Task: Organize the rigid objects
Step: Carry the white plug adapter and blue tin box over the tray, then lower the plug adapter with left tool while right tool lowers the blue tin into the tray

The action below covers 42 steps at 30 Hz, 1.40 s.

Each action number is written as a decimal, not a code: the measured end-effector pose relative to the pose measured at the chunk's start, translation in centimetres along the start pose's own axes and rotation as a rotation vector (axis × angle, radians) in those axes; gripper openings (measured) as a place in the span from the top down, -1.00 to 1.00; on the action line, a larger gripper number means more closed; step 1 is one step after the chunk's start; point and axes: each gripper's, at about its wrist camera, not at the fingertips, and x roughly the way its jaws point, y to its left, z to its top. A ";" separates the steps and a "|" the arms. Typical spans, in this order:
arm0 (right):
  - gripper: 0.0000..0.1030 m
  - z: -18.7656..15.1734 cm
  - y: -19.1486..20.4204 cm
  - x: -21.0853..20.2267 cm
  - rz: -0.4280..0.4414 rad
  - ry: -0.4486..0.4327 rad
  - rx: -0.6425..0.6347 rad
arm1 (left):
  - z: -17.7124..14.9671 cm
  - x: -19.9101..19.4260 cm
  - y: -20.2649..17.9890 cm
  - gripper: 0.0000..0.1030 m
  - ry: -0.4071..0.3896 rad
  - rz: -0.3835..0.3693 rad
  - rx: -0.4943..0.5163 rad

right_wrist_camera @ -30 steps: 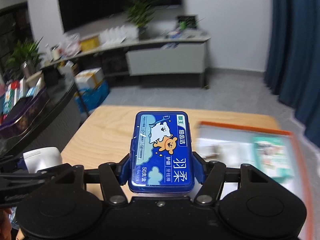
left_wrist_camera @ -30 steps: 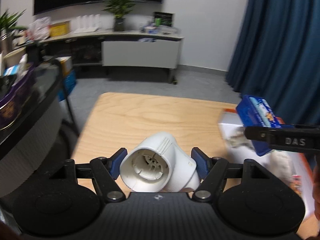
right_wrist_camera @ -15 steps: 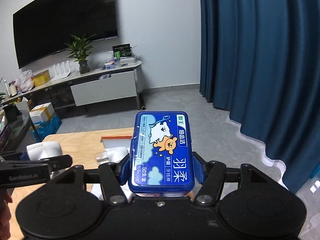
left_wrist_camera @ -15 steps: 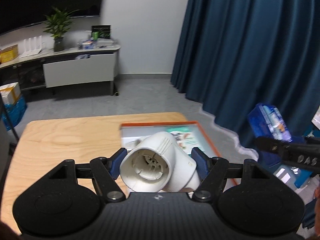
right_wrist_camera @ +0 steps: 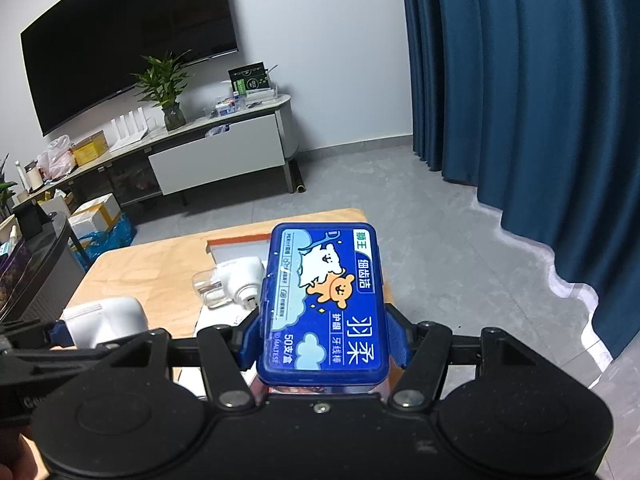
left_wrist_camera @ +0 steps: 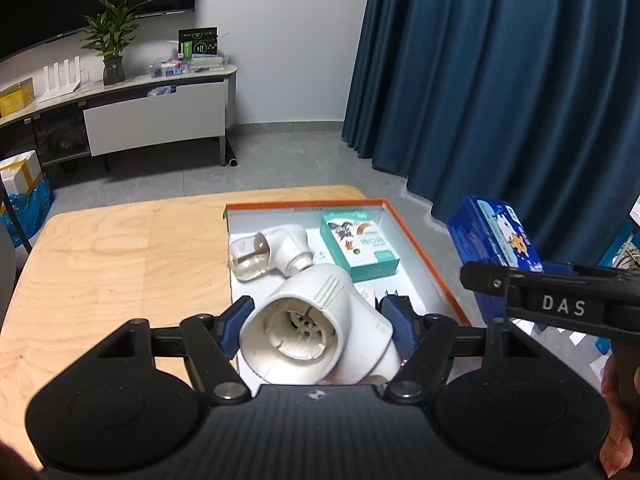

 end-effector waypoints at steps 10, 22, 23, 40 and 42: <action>-0.42 0.1 0.1 0.4 -0.005 0.001 -0.011 | 0.3 -0.2 -0.1 -0.39 -0.002 0.011 -0.003; -0.42 0.0 0.2 0.7 -0.011 0.012 -0.012 | 0.4 -0.1 0.1 -0.39 -0.007 0.023 -0.005; -0.42 0.0 0.3 0.7 -0.011 0.014 -0.013 | 0.4 -0.2 0.1 -0.39 -0.008 0.024 -0.006; -0.42 0.0 0.3 1.5 -0.012 0.035 -0.017 | 0.3 -0.1 0.6 -0.39 -0.005 0.040 -0.020; -0.42 0.0 0.3 1.5 -0.012 0.036 -0.016 | 0.3 -0.1 0.6 -0.39 -0.004 0.039 -0.021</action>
